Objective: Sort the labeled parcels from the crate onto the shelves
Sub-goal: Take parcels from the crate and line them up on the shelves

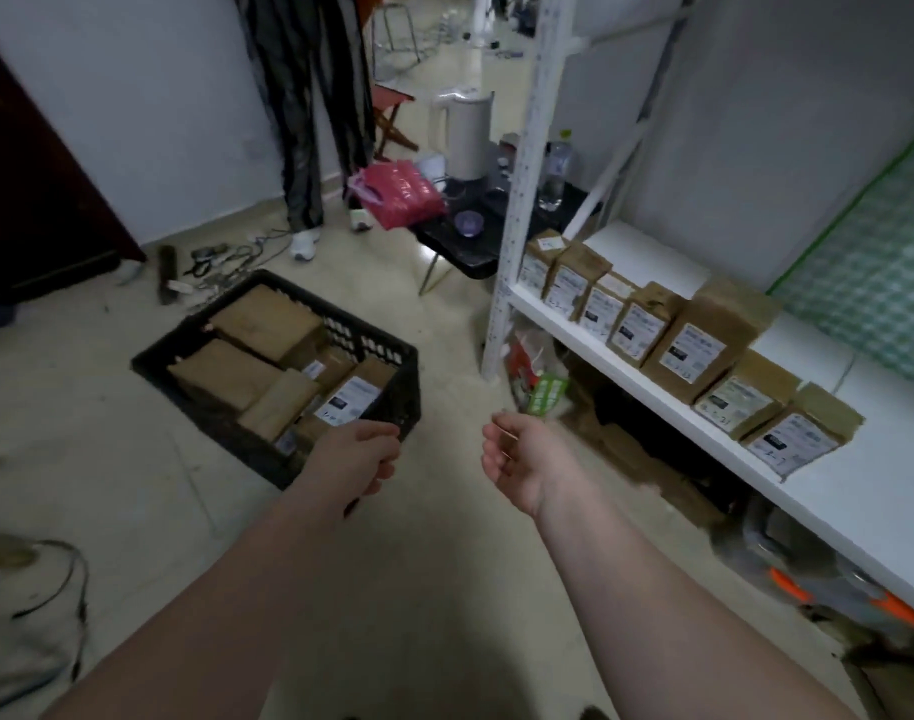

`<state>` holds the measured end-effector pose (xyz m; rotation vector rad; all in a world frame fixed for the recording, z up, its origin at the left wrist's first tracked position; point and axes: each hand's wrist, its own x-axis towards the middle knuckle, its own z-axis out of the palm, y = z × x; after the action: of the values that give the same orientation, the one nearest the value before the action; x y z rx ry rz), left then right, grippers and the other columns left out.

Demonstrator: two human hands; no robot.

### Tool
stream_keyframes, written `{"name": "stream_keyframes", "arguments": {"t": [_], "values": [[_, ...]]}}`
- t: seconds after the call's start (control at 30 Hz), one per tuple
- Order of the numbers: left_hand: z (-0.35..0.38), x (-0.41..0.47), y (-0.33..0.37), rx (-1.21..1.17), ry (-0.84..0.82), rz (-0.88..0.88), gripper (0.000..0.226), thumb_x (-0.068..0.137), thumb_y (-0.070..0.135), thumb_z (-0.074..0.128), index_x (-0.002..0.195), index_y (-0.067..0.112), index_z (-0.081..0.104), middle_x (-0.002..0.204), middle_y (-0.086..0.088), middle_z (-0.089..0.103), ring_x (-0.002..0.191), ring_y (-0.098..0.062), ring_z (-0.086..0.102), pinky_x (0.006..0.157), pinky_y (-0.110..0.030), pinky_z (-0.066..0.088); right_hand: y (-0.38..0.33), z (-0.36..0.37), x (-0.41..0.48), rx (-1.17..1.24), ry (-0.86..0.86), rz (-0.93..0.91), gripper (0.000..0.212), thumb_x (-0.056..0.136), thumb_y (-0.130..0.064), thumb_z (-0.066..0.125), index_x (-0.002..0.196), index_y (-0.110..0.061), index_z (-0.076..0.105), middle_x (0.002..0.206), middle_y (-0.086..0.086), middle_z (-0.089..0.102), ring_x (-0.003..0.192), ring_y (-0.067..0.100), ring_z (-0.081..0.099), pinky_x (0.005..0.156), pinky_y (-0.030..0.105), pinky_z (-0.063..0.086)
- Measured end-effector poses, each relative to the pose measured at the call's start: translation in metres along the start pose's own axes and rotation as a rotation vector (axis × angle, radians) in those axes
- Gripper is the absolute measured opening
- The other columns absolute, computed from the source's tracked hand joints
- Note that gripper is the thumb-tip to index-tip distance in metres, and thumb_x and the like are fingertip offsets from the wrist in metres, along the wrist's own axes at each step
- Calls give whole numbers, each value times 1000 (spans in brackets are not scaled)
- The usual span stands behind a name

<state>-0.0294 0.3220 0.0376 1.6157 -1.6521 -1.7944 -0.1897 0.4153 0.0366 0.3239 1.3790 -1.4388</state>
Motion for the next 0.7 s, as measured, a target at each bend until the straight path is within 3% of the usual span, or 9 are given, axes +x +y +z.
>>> {"name": "stream_keyframes", "arguments": {"t": [0.1,0.27,0.37,0.53,0.6,0.7], "values": [[-68,7,-19,-12,113,-38,11,91,14,58,89,22,65,85,-5,69,69,-14,62,53,-22,50,42,63,6,-66,-81,57,17,96,-10,52,80,-10,56,64,2,57,49,13,36,44,18,41],[-147,17,-46,-59,177,-90,11,91,16,57,91,21,67,84,-4,68,73,-17,63,68,-31,49,83,130,15,-152,-147,114,15,95,-10,53,80,-11,56,53,0,53,45,12,33,43,18,36],[-174,28,-57,-81,210,-120,9,90,19,59,92,22,67,85,-4,68,79,-20,65,72,-33,52,92,155,28,-217,-110,107,12,95,-9,54,85,-10,60,57,1,55,47,11,34,44,19,38],[-204,53,-66,-96,225,-143,9,91,18,59,95,22,65,81,-3,66,73,-17,61,66,-30,49,95,188,67,-374,29,-6,11,93,-9,56,96,-6,66,67,4,59,47,10,46,44,19,43],[-217,68,-65,-68,238,-147,10,91,18,59,97,22,65,83,-3,66,76,-18,61,69,-32,50,97,198,90,-505,78,-82,15,91,-12,59,103,-10,68,84,7,67,62,14,57,55,23,52],[-241,99,-59,3,273,-161,11,89,19,61,98,23,65,87,-2,64,81,-19,59,78,-37,52,101,214,131,-881,93,-273,18,91,-15,61,108,-17,67,117,8,65,100,24,63,87,37,56]]}}
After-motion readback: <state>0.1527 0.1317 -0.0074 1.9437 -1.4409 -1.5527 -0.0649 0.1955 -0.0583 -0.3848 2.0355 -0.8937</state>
